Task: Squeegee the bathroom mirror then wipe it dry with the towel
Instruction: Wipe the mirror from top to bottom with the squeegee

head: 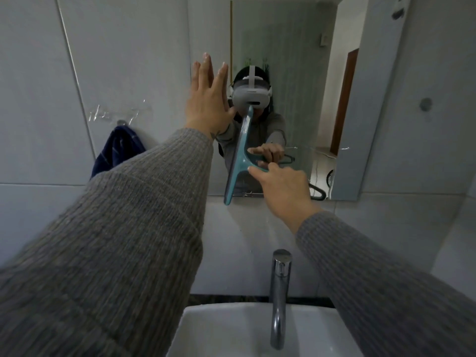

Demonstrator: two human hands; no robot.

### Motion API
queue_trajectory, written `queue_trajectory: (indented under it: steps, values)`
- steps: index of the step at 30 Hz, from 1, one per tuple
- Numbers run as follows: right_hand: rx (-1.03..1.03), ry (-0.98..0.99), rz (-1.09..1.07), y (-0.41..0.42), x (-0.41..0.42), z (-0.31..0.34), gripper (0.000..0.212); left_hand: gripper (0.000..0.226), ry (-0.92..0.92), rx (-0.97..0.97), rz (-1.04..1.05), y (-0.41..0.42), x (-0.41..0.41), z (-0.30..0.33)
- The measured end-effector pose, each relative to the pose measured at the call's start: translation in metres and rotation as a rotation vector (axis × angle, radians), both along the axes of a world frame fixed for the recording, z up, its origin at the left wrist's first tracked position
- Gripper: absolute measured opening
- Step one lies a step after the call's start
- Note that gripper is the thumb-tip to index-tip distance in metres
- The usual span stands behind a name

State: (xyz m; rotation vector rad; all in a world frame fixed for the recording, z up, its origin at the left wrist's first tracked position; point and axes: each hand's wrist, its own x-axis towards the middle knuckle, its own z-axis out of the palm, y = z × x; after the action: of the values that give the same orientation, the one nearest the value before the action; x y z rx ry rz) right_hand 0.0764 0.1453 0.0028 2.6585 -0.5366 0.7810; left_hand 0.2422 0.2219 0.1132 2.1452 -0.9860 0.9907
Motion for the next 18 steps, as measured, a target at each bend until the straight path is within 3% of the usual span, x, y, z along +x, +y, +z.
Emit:
queue_trajectory:
  steps: [9, 18]
  values:
    - [0.029, -0.069, -0.024, -0.018, -0.017, -0.005, 0.047, 0.081, -0.071, 0.025, 0.014, -0.015, -0.022, -0.047]
    - [0.197, -0.152, -0.08, -0.061, -0.055, -0.016, 0.062, 0.078, -0.048, 0.05, 0.01, -0.042, -0.048, -0.085]
